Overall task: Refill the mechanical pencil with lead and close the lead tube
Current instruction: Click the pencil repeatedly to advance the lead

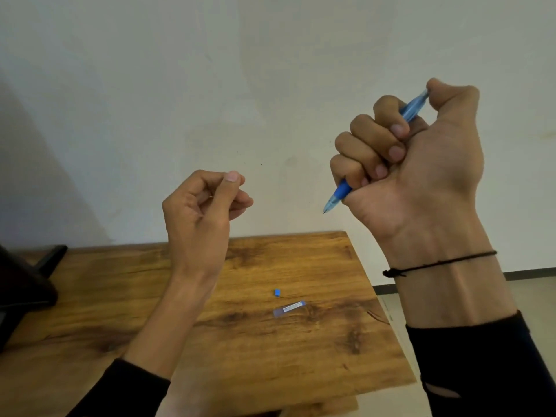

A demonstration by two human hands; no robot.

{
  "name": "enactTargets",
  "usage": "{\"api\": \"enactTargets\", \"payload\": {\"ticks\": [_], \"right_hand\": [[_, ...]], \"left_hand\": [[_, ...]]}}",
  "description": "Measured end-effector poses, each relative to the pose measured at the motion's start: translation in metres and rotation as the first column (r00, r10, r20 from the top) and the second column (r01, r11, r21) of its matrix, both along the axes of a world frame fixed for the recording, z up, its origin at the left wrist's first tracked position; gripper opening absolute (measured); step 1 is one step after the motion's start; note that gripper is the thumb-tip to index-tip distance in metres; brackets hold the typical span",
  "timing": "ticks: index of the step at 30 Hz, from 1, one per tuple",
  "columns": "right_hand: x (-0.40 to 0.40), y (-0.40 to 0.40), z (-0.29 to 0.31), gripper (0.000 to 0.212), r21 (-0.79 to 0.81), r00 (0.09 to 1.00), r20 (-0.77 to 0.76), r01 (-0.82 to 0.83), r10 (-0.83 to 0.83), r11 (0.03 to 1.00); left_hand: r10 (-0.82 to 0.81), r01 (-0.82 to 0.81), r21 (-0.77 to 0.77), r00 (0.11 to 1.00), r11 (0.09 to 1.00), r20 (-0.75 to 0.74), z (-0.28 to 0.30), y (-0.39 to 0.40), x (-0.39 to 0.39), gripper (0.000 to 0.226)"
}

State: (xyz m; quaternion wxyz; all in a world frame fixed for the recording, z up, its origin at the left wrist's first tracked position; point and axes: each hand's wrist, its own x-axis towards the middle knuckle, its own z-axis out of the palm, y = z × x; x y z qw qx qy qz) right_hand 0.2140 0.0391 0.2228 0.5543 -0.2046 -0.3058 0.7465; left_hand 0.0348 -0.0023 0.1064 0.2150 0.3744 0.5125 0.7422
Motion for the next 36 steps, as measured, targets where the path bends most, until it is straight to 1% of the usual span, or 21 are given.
{"api": "enactTargets", "payload": {"ticks": [3,8,18,24,36], "right_hand": [[0.001,-0.004,0.008,0.054,0.013,0.998,0.062,0.022,-0.023,1.000],[0.001,-0.008,0.015,0.054,0.022,0.992,0.117,0.036,-0.038,0.999],[-0.004,-0.010,0.018,0.056,0.009,0.959,0.284,-0.027,0.024,1.000],[-0.007,-0.010,0.018,0.055,-0.051,0.953,0.300,-0.038,0.051,0.998],[-0.013,-0.013,0.019,0.056,-0.020,0.919,0.389,-0.056,0.059,0.998]], "left_hand": [[-0.008,0.008,0.006,1.000,1.000,-0.001,0.002,-0.001,0.000,0.018],[-0.017,0.017,0.008,1.000,1.000,-0.004,0.003,-0.001,0.000,0.016],[-0.038,0.038,0.004,0.999,0.999,-0.019,-0.001,0.001,0.002,0.015],[-0.042,0.042,0.001,0.999,0.999,-0.020,-0.001,0.000,0.002,0.014],[-0.046,0.046,-0.007,0.999,0.999,-0.021,-0.001,-0.001,0.003,0.014]]}}
